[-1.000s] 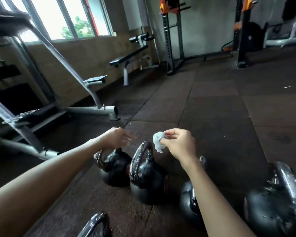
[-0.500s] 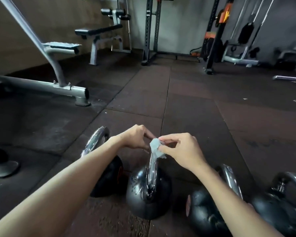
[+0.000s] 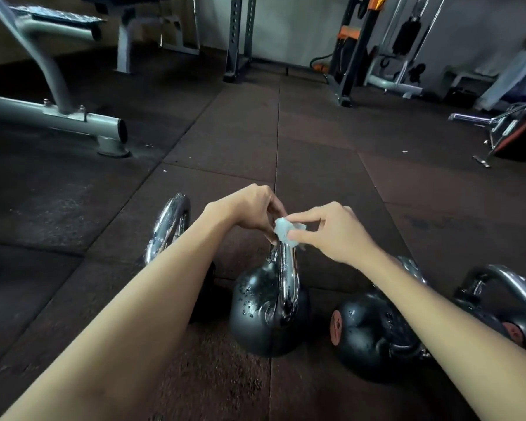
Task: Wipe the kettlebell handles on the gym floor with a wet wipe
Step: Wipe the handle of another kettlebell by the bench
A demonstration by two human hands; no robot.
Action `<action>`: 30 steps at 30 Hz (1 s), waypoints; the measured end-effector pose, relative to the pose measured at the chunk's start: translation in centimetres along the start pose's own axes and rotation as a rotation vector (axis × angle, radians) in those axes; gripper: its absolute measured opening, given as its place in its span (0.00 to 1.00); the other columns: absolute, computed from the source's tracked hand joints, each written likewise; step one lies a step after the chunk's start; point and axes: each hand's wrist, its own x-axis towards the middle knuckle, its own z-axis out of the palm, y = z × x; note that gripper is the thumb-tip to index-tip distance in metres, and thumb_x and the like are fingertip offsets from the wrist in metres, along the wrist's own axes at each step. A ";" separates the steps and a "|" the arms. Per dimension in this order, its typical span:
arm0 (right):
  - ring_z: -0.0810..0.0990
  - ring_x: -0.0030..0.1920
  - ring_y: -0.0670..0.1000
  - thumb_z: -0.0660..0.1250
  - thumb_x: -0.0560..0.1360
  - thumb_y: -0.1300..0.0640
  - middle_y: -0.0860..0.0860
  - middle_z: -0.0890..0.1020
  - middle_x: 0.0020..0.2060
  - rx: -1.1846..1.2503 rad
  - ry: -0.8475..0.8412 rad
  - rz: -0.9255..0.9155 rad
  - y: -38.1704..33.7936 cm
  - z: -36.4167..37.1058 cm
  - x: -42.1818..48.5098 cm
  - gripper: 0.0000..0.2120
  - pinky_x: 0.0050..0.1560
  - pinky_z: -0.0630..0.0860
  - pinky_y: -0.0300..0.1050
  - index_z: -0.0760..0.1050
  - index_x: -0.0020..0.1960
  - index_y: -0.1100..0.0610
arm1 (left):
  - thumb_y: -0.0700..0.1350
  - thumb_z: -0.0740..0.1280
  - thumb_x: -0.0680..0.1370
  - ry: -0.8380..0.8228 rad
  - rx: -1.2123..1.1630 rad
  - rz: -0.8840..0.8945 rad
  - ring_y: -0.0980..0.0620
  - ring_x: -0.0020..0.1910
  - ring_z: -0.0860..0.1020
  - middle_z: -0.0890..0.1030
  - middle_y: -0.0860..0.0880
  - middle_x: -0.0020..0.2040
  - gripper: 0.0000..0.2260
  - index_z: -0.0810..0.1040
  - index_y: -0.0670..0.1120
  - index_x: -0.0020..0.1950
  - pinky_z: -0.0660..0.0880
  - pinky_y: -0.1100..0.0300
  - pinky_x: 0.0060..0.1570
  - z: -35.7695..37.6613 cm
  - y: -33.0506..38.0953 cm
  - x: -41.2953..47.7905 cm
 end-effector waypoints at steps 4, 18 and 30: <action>0.74 0.35 0.28 0.79 0.72 0.53 0.42 0.86 0.48 0.005 -0.069 -0.102 -0.9 0.2 -3.7 0.12 0.39 0.67 0.24 0.87 0.54 0.44 | 0.47 0.80 0.67 0.080 0.076 0.025 0.54 0.49 0.85 0.88 0.54 0.49 0.22 0.85 0.63 0.59 0.80 0.57 0.53 0.7 0.3 -1.2; 0.74 0.31 0.40 0.83 0.66 0.53 0.39 0.84 0.43 0.221 0.119 -0.081 0.5 2.3 -8.3 0.19 0.35 0.67 0.30 0.87 0.56 0.46 | 0.41 0.75 0.71 0.328 0.448 0.381 0.49 0.56 0.84 0.83 0.56 0.65 0.23 0.83 0.55 0.66 0.83 0.52 0.51 2.6 2.2 -5.6; 0.74 0.30 0.40 0.83 0.66 0.53 0.40 0.85 0.42 0.335 0.166 -0.079 1.7 2.9 -6.6 0.18 0.35 0.68 0.29 0.87 0.56 0.50 | 0.51 0.67 0.77 0.430 0.688 0.578 0.49 0.33 0.84 0.87 0.57 0.58 0.14 0.85 0.53 0.60 0.78 0.58 0.32 2.0 1.0 -4.0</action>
